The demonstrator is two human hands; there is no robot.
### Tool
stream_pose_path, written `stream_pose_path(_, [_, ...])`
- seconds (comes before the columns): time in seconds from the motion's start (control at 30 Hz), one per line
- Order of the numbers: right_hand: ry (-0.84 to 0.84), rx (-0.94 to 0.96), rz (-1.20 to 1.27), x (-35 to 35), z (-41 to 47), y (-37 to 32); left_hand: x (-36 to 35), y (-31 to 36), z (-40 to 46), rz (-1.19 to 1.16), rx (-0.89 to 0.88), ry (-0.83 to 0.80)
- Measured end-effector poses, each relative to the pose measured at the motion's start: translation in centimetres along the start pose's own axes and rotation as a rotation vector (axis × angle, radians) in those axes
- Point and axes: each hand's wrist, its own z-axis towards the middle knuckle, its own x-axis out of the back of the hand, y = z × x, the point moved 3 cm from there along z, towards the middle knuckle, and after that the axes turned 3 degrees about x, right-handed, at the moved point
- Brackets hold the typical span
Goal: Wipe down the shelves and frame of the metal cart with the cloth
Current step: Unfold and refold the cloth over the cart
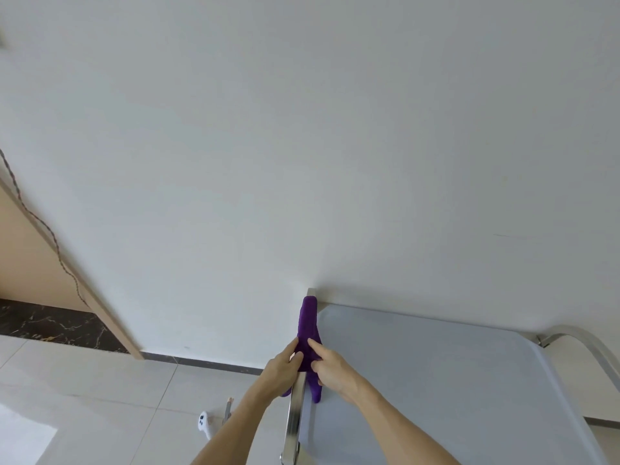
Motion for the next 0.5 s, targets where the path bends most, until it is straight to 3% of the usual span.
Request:
stream_pose_path(0.17, [0.084,0.140,-0.192,-0.3,-0.9,0.3,0.2,-0.2,-1.3,0.121,-0.146,0.127])
stream_pose_path(0.3, [0.128,0.264,-0.315,-1.1,-2.6,1.6,-0.1,-2.6,-3.2,0.229,-0.359,0.194])
stream_pose_path(0.5, [0.015,0.291,-0.398,-2.7,-4.2,4.6,-1.3,-6.2,-5.9,0.315,-0.406,0.201])
